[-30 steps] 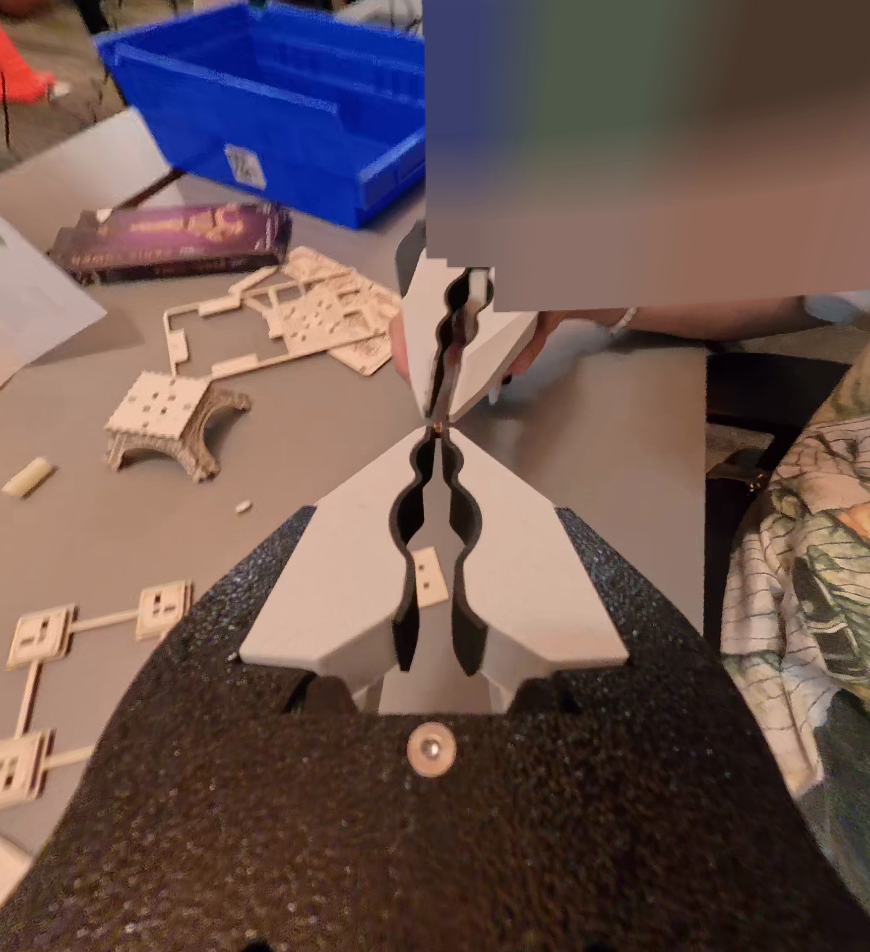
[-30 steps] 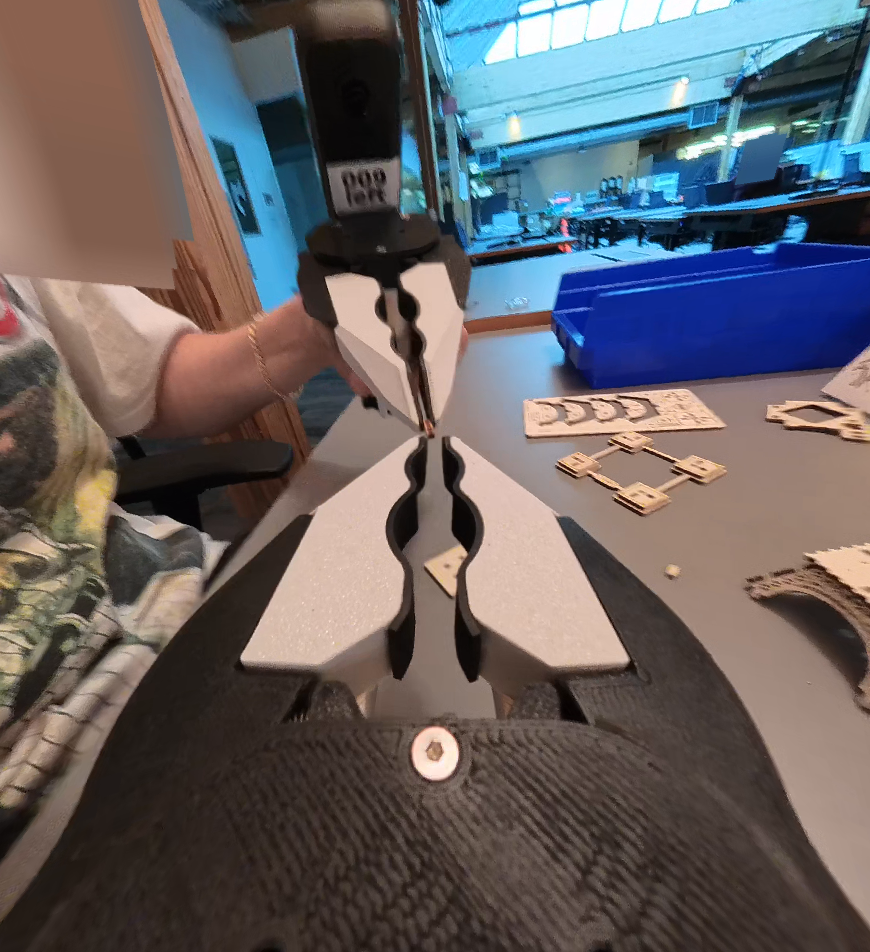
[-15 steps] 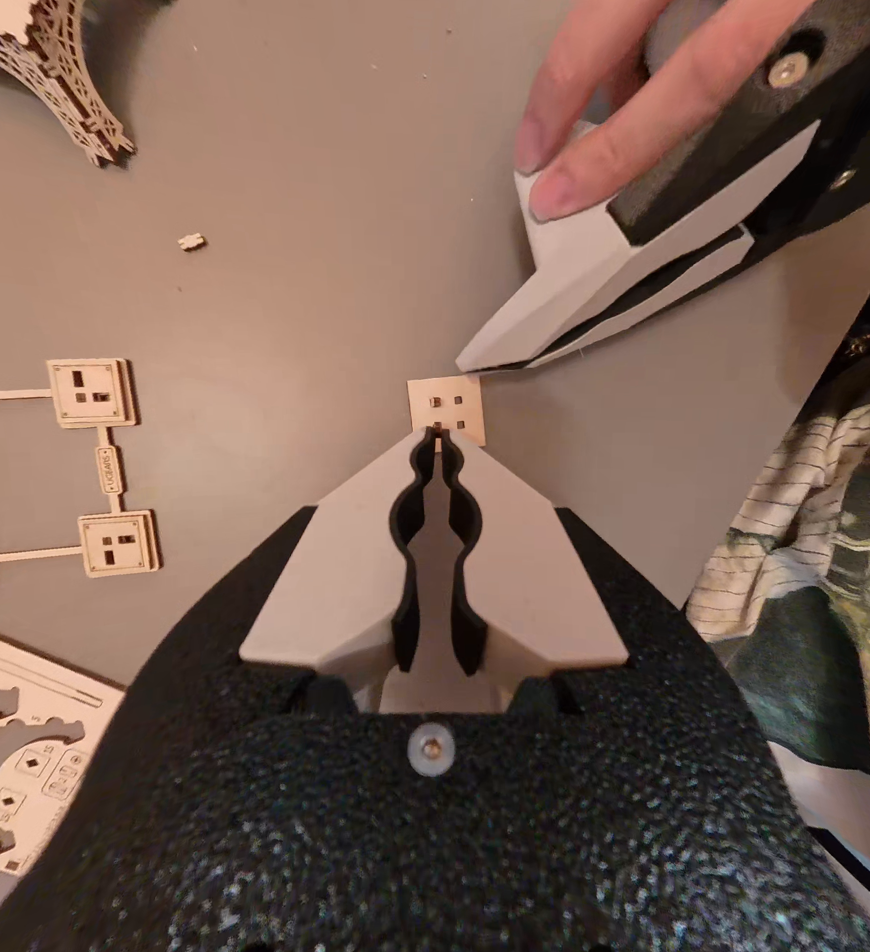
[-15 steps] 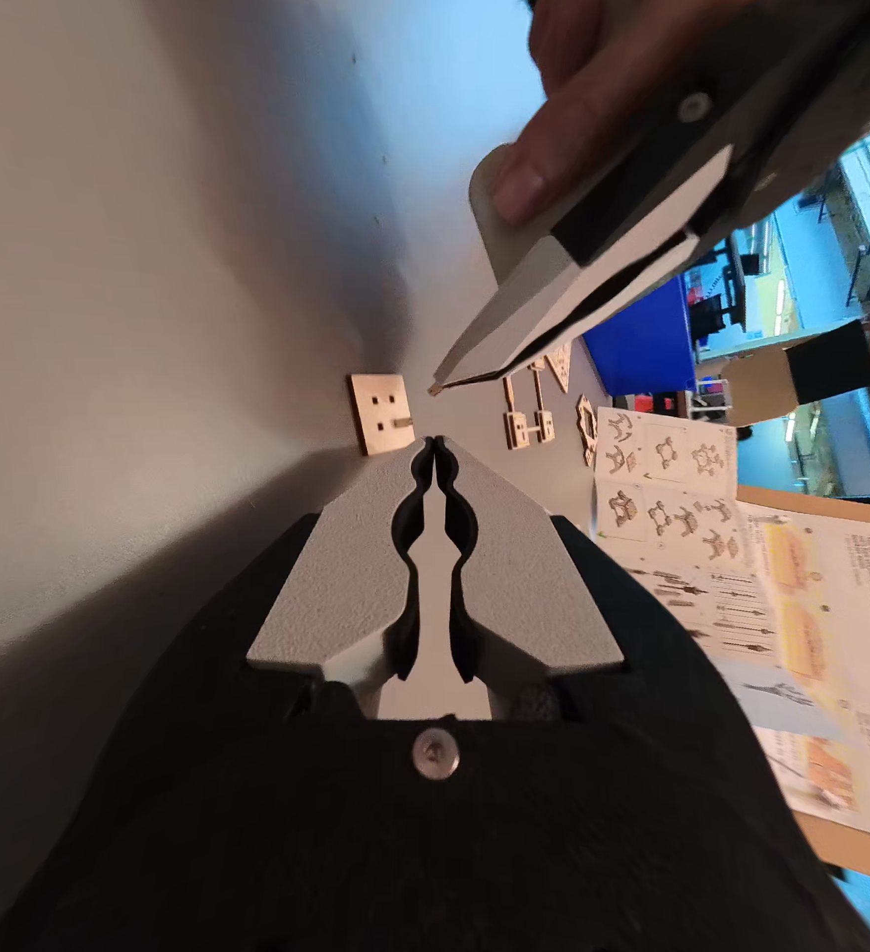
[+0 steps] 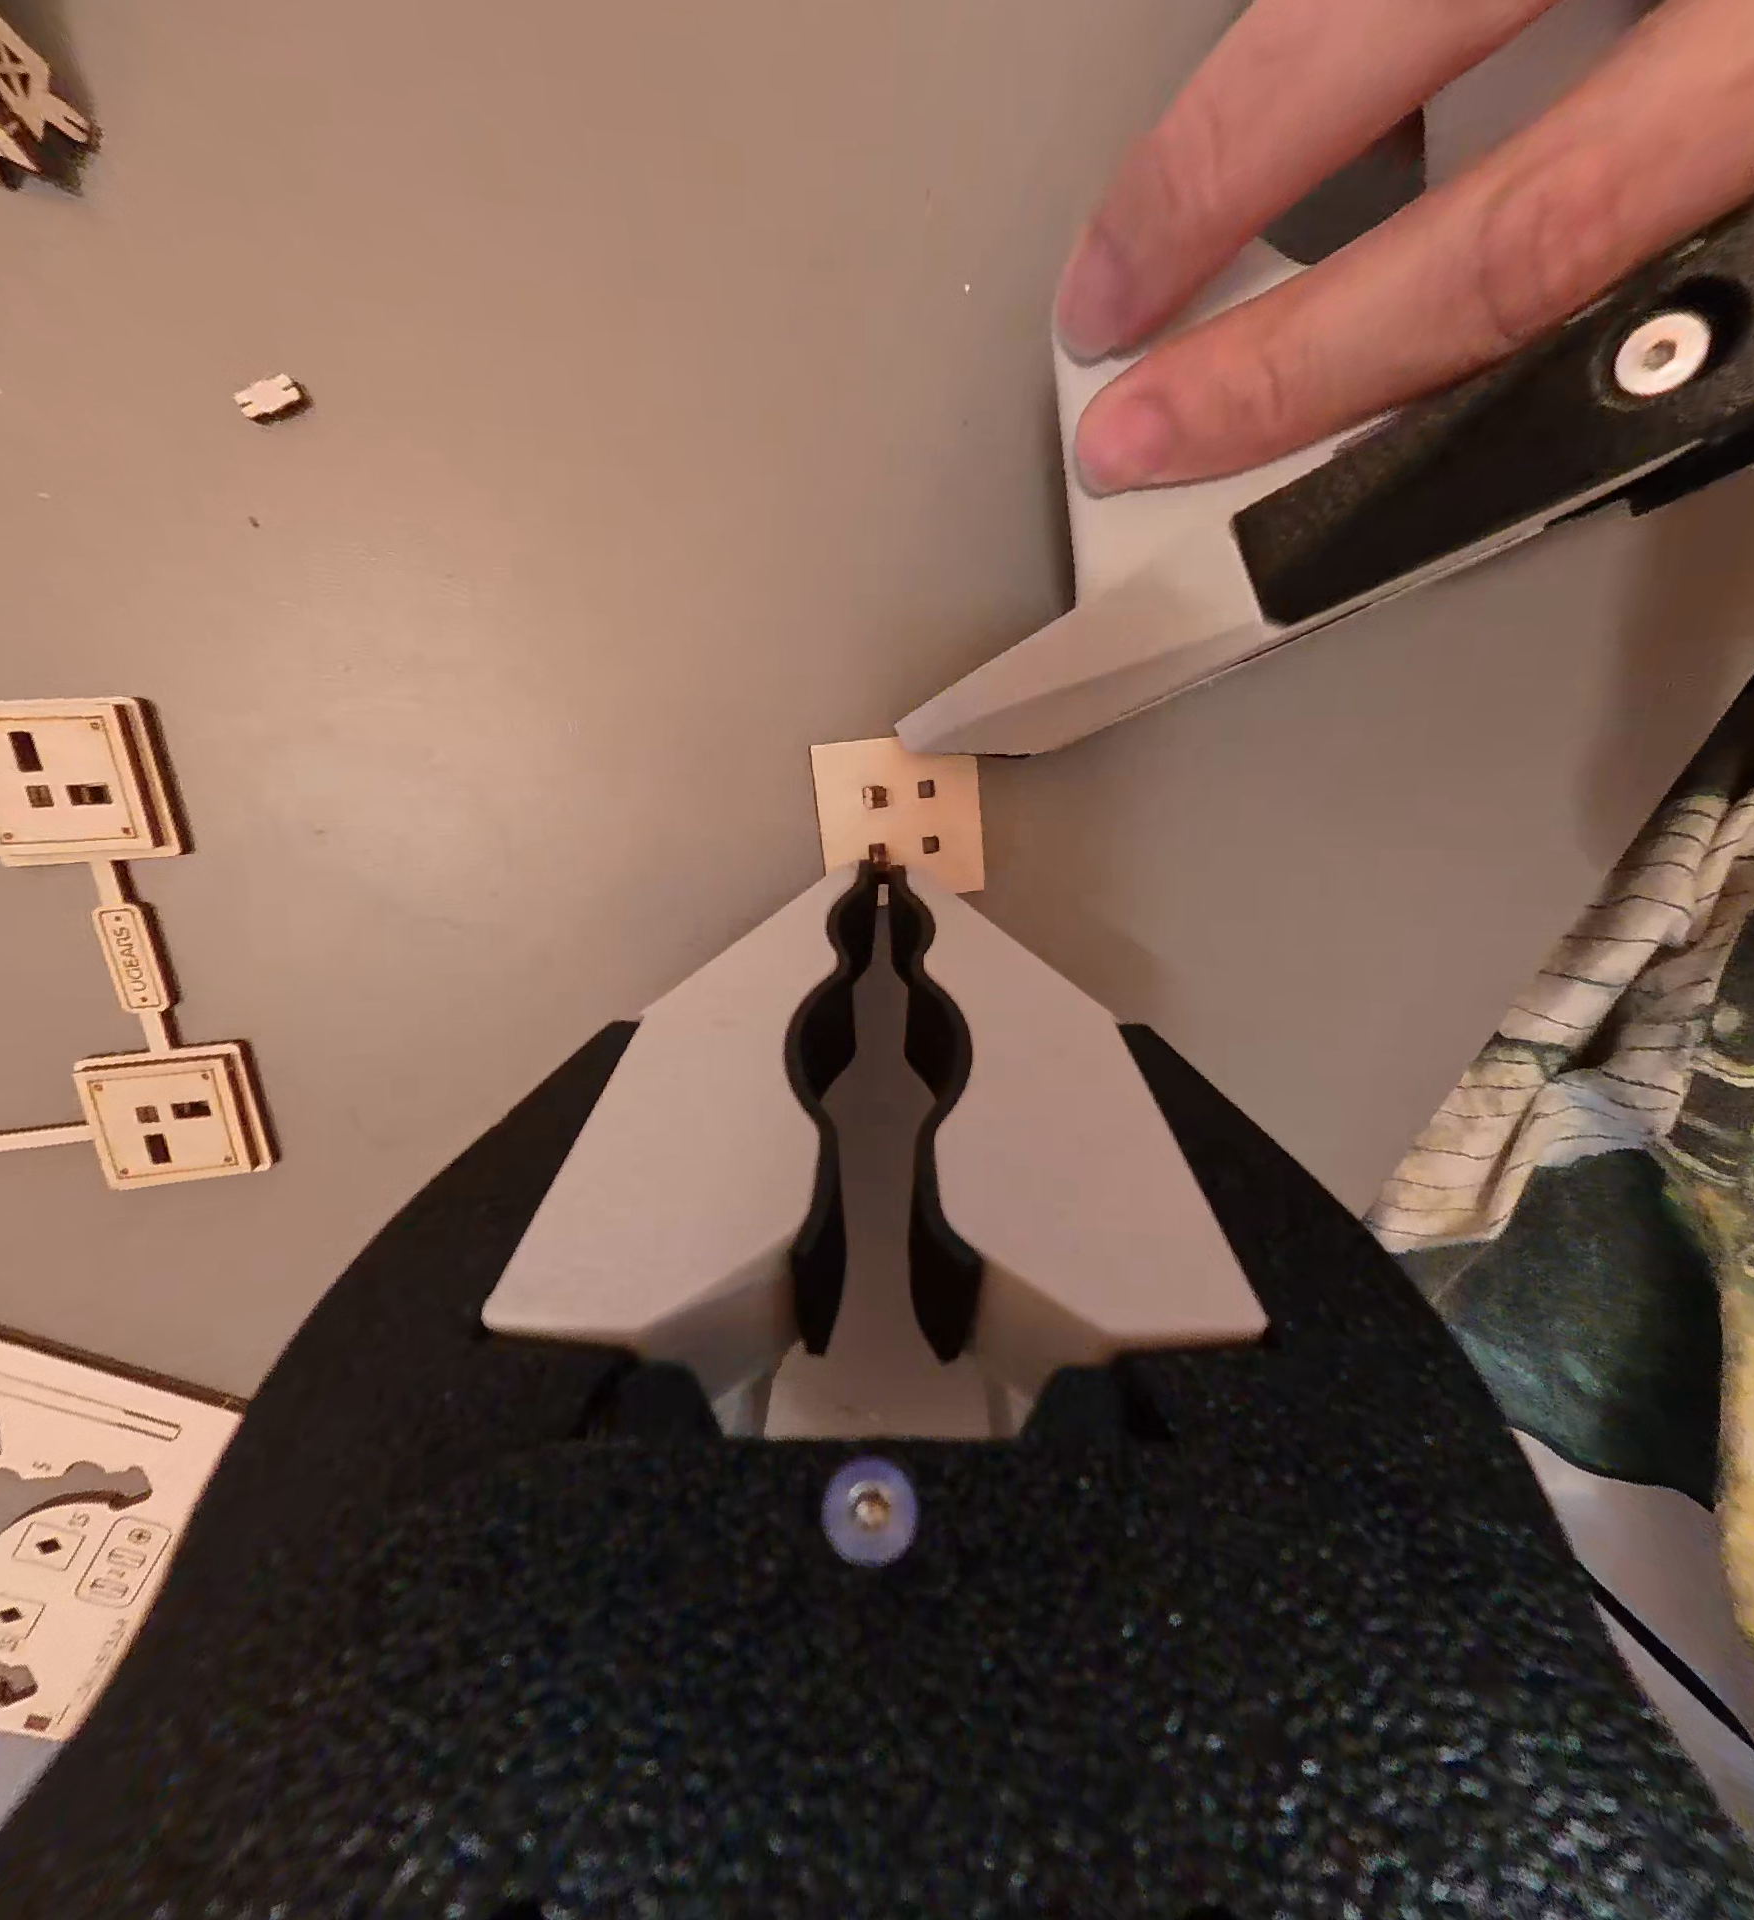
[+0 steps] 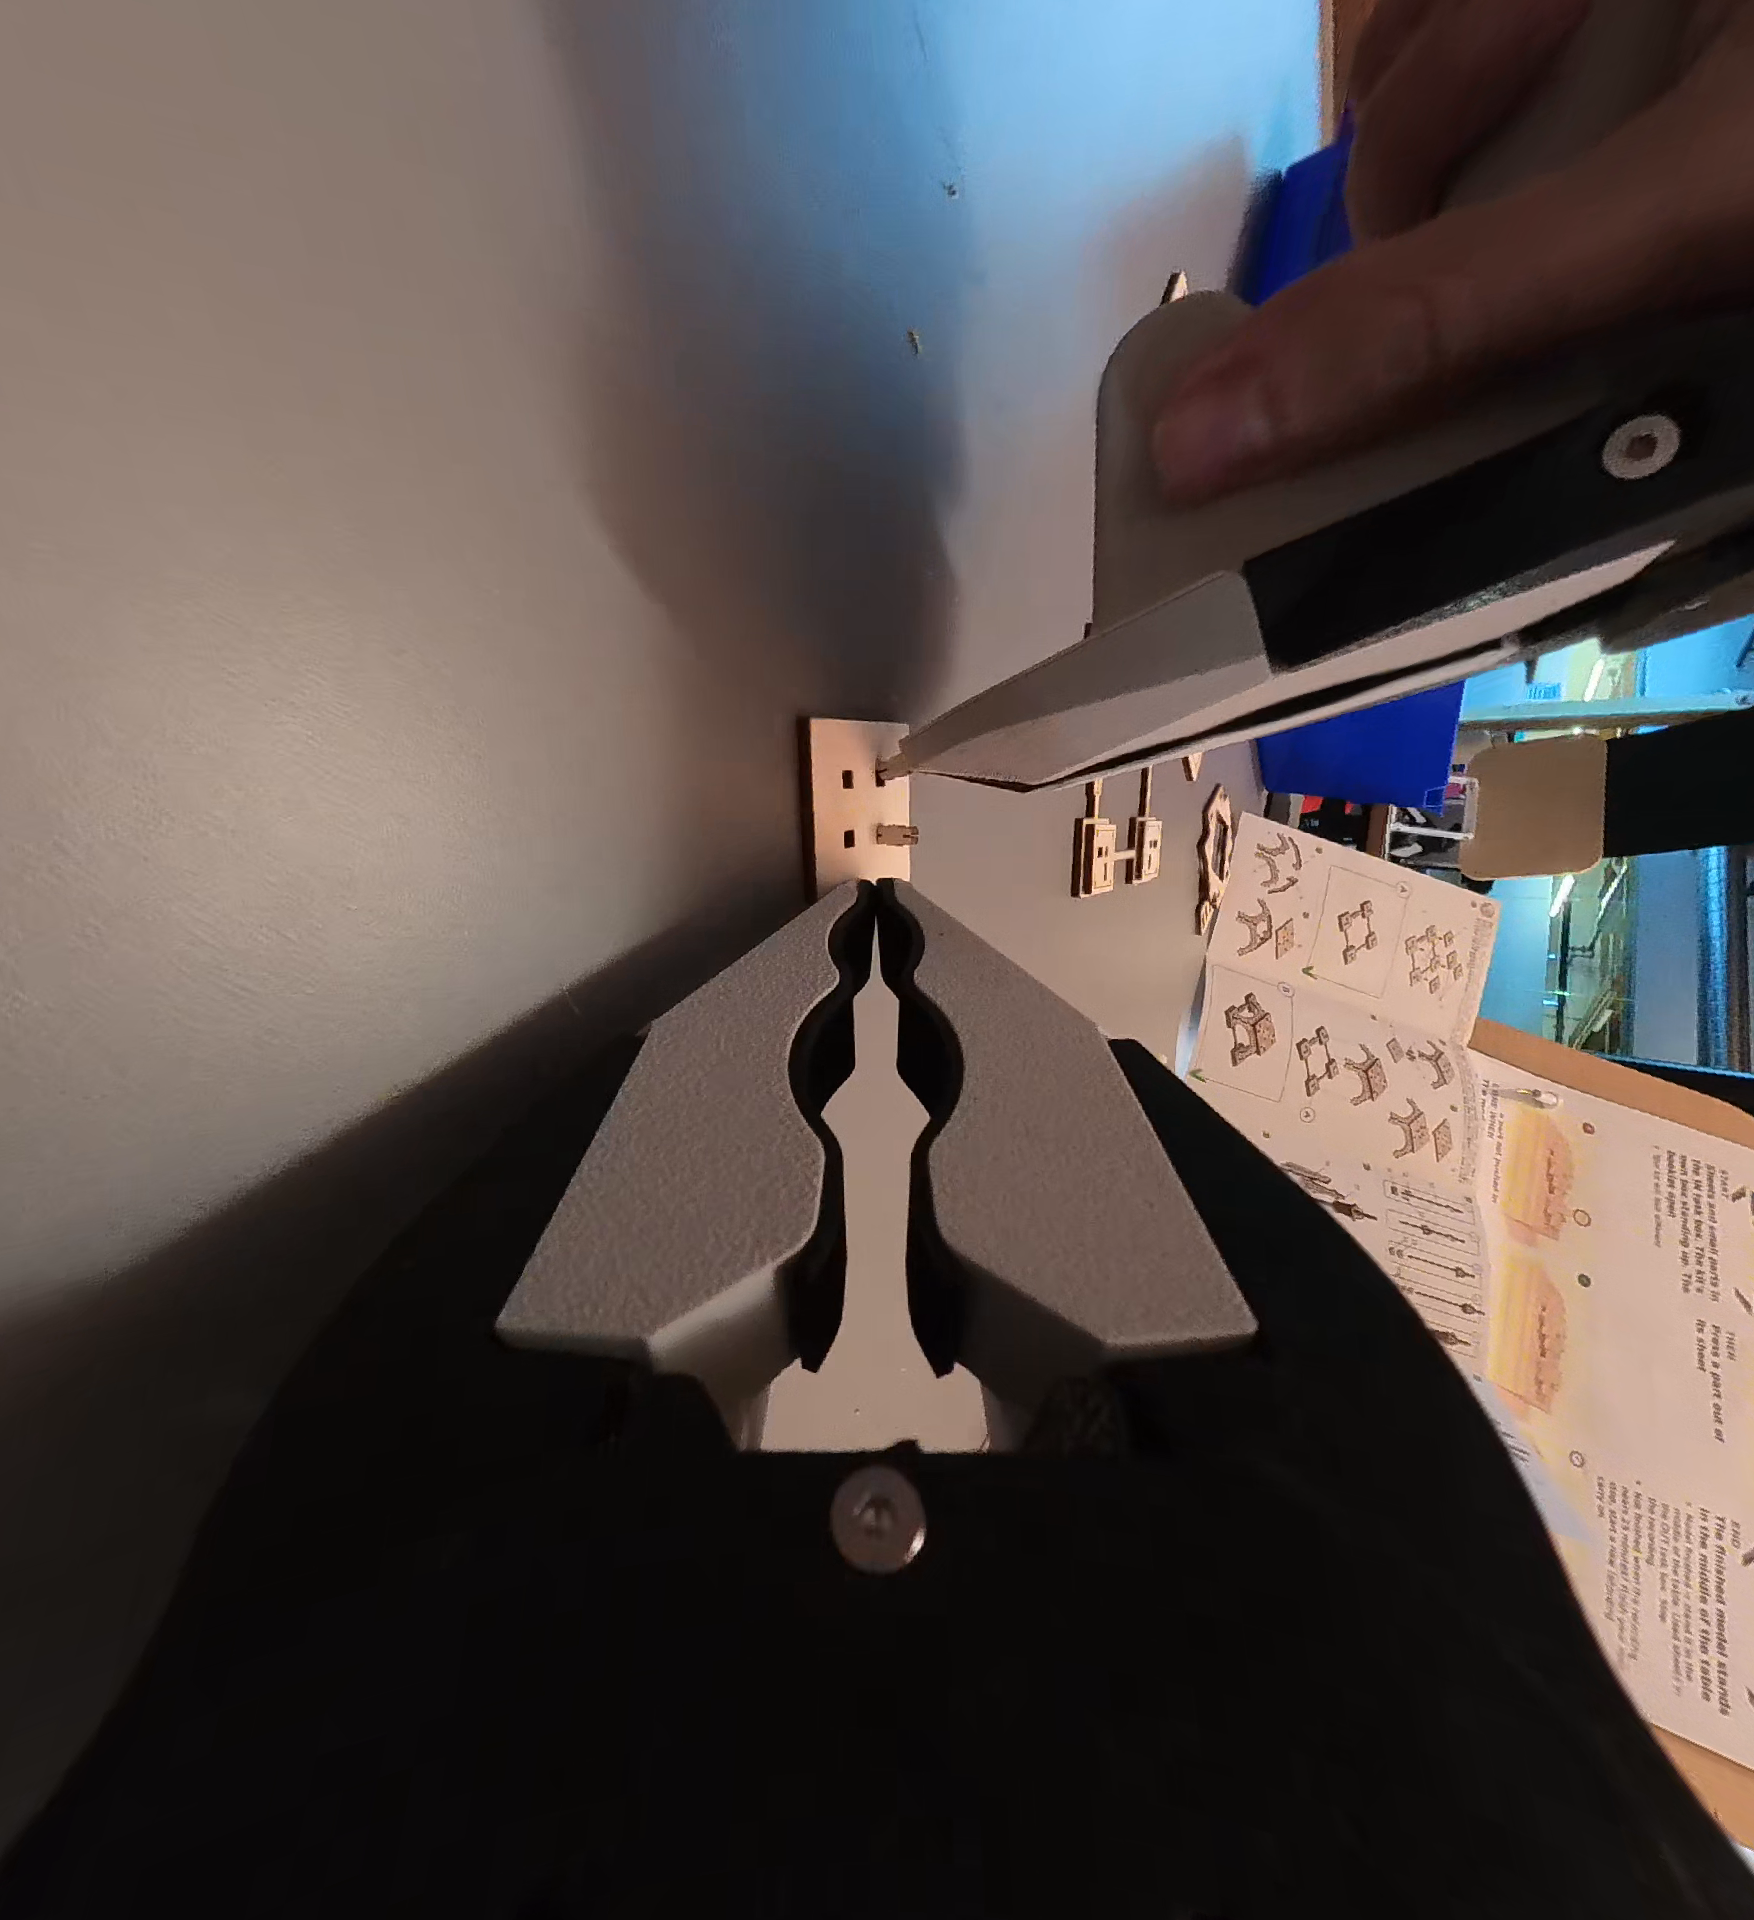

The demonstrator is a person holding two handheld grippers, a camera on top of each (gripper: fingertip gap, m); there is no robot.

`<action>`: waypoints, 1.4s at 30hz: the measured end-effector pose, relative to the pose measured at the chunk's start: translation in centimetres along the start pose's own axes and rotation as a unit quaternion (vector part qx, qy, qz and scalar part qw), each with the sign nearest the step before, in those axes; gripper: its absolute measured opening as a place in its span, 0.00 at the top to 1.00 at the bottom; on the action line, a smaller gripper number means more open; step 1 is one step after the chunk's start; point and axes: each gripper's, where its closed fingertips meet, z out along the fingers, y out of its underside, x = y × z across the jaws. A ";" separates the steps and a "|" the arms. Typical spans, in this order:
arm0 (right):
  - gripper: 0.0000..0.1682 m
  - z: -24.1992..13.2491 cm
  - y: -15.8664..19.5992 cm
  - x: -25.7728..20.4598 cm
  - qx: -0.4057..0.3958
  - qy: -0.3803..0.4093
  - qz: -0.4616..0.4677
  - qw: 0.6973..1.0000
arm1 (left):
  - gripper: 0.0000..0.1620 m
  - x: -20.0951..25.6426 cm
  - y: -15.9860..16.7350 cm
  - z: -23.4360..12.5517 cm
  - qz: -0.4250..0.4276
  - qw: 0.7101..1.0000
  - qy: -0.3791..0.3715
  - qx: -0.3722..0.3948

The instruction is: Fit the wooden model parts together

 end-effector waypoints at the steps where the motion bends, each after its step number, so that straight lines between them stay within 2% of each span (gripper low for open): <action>1: 1.00 0.0 0.0 0.0 -0.001 0.000 0.000 1.000 | 1.00 0.0 0.0 0.0 0.000 1.000 -0.002 -0.004; 23: 1.00 0.3 -1.4 -0.6 -0.006 -0.001 0.017 1.000 | 1.00 -0.1 0.2 0.0 -0.004 0.998 -0.041 -0.051; 33: 1.00 0.5 -1.3 -0.5 -0.004 0.001 0.021 1.000 | 1.00 -0.2 0.2 0.0 0.034 0.987 -0.096 -0.125; 42: 1.00 0.4 -1.2 -0.5 0.000 0.004 0.022 1.000 | 1.00 -0.2 0.3 0.0 0.046 0.977 -0.111 -0.173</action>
